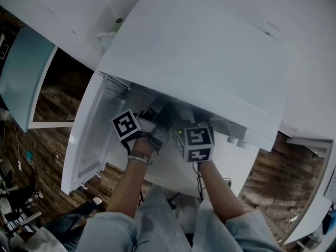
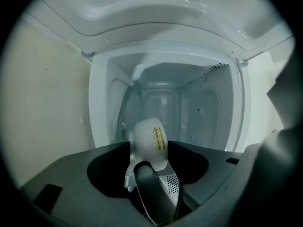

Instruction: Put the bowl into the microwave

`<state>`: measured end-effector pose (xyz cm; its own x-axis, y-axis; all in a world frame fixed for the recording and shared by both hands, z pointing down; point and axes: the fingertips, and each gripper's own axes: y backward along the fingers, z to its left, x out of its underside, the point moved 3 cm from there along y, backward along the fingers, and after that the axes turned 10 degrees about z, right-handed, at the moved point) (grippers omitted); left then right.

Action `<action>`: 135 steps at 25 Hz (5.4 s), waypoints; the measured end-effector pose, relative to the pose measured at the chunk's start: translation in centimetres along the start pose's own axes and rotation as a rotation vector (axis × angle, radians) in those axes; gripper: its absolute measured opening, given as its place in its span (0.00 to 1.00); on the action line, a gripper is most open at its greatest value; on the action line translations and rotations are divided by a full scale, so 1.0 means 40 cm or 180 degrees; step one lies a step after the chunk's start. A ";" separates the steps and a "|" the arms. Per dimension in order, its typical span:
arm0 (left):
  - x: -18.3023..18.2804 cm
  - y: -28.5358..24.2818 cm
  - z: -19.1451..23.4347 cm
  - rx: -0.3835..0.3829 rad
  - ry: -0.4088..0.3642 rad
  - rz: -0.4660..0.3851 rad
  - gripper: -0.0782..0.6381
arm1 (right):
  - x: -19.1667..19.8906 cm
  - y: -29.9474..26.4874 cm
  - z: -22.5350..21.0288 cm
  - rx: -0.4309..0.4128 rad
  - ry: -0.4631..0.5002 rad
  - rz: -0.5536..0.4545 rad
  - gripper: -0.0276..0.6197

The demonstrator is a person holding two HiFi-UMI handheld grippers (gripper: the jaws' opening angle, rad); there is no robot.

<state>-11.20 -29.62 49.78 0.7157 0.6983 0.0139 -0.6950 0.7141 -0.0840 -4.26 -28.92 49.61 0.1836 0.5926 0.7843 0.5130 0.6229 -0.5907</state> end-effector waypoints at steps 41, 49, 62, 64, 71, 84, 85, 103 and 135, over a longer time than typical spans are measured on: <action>0.055 0.124 -0.058 -0.0193 -0.0666 0.0048 0.19 | -0.020 0.066 0.011 0.0003 0.0088 -0.0106 0.22; 0.081 0.164 -0.131 -0.0295 -0.1182 0.0051 0.11 | -0.028 0.170 0.039 -0.0154 0.0026 -0.0299 0.05; 0.160 0.231 -0.311 -0.0359 -0.2352 0.0166 0.11 | -0.085 0.373 0.081 -0.0359 0.0022 -0.0730 0.05; 0.174 0.242 -0.341 -0.0384 -0.2526 0.0185 0.11 | -0.096 0.402 0.086 -0.0368 0.0045 -0.0791 0.05; 0.226 0.271 -0.415 -0.0461 -0.3050 0.0248 0.11 | -0.121 0.481 0.099 -0.0408 0.0095 -0.0945 0.05; 0.288 0.309 -0.482 -0.0383 -0.3231 0.0211 0.11 | -0.158 0.583 0.124 -0.0345 0.0088 -0.1173 0.05; 0.293 0.309 -0.483 -0.0379 -0.3254 0.0222 0.11 | -0.156 0.584 0.127 -0.0347 0.0098 -0.1162 0.05; 0.304 0.327 -0.461 -0.0537 -0.3361 0.0279 0.11 | -0.142 0.567 0.166 -0.0484 0.0146 -0.1026 0.05; 0.286 0.321 -0.438 -0.0581 -0.3334 0.0350 0.11 | -0.133 0.530 0.173 -0.0521 0.0142 -0.0875 0.05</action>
<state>-10.74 -13.32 31.40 0.1738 0.5158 0.8389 -0.6694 0.6867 -0.2835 -0.18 -15.34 31.58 0.0542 0.3884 0.9199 0.6758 0.6639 -0.3201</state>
